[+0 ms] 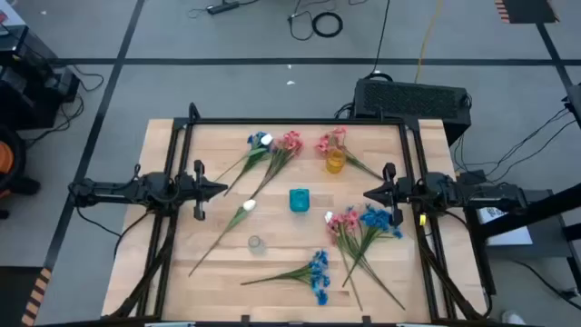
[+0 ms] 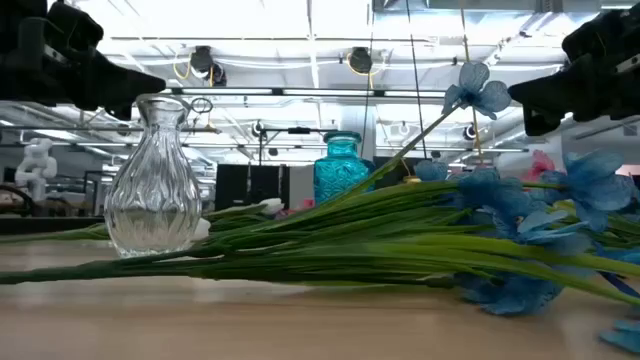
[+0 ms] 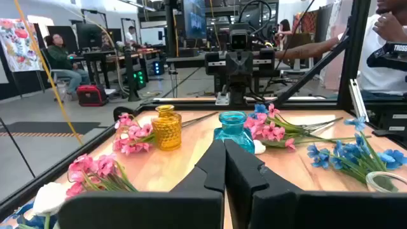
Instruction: Sort flowers into vase by color
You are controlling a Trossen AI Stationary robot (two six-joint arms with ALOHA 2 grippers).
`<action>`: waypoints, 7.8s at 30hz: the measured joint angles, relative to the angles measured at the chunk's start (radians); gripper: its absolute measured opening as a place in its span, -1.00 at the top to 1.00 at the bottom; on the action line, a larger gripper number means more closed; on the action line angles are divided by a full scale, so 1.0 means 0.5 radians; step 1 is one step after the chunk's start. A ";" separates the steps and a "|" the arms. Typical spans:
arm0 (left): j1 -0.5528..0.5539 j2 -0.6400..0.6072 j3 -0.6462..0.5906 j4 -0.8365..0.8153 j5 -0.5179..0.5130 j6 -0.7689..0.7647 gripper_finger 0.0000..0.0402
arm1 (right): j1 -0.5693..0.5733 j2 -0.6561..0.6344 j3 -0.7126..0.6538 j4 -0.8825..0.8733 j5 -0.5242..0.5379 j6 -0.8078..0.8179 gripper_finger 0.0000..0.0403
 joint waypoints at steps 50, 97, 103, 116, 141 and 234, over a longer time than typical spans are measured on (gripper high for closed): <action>-0.001 0.001 0.001 -0.001 0.000 0.000 0.99 | -0.001 0.000 0.000 0.000 0.000 0.000 1.00; 0.000 0.000 0.000 0.000 0.000 0.000 0.99 | 0.000 0.000 0.000 0.000 0.000 0.000 1.00; 0.000 0.001 0.000 -0.001 0.000 0.000 0.99 | 0.000 0.000 0.000 0.000 -0.001 0.000 1.00; -0.001 0.001 0.000 -0.001 0.000 0.000 0.99 | 0.000 0.000 0.000 0.000 -0.001 0.000 1.00; -0.001 0.001 0.000 0.000 -0.016 0.157 0.99 | 0.000 0.000 0.000 0.000 0.000 0.000 1.00; 0.000 2.000 1.688 -0.636 -0.322 -0.261 0.99 | -0.001 0.622 1.298 -0.583 0.789 0.089 1.00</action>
